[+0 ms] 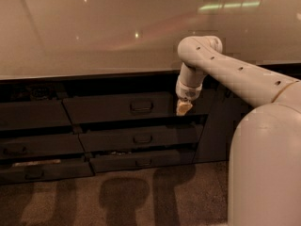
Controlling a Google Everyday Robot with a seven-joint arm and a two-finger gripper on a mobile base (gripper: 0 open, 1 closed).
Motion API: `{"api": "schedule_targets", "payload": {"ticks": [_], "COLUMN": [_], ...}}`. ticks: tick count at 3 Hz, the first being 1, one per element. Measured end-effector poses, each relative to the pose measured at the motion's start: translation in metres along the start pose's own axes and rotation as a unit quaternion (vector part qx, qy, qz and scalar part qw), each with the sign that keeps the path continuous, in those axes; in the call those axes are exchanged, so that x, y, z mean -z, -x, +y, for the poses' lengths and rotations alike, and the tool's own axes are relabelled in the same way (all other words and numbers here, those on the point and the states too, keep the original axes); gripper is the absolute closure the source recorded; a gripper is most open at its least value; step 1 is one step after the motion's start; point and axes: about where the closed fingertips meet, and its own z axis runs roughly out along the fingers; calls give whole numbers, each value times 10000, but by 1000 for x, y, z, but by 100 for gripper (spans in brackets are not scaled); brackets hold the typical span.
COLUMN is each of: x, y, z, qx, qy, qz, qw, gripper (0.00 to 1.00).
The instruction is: Open top drawer
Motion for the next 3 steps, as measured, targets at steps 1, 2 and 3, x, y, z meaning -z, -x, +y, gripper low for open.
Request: {"api": "schedule_targets", "payload": {"ticks": [1, 2, 3], "x": [0, 2, 4], "y": [0, 0, 0], "z": [0, 0, -1], "qx": [0, 0, 0], "qy": [0, 0, 0], "qz": [0, 0, 0], "qw": [10000, 10000, 10000], "gripper": [89, 100, 100]}}
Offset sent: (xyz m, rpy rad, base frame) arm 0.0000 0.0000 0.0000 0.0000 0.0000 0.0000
